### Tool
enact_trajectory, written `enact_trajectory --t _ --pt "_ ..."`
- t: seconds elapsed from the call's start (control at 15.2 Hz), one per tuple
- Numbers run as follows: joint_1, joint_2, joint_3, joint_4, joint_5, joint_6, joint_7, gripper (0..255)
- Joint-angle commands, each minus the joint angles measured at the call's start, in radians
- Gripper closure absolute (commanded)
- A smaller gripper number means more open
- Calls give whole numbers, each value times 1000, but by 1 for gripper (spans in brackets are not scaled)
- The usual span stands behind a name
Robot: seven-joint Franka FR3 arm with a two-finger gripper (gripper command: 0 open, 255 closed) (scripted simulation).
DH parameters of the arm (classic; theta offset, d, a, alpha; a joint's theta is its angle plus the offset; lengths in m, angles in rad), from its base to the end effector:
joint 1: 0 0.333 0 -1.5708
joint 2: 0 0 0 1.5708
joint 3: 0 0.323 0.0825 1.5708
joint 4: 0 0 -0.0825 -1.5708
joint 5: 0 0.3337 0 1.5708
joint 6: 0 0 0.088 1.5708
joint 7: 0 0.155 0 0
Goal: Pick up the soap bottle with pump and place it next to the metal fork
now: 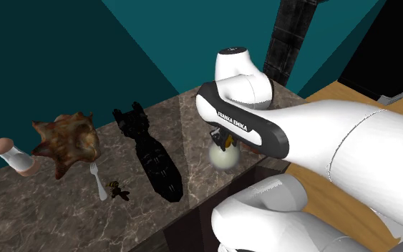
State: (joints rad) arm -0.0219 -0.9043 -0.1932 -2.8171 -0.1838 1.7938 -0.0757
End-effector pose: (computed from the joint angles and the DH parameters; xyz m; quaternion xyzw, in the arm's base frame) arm 0.2026 -0.0631 0.3948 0.9980 -0.0025 -0.0626 0.0058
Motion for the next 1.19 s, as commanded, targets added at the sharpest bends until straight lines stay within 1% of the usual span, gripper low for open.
enact_trajectory --t 0.0,1.12 --pt "2 -7 5 27 5 -34 -2 255" --pt "15 -6 36 255 37 -261 -11 255"
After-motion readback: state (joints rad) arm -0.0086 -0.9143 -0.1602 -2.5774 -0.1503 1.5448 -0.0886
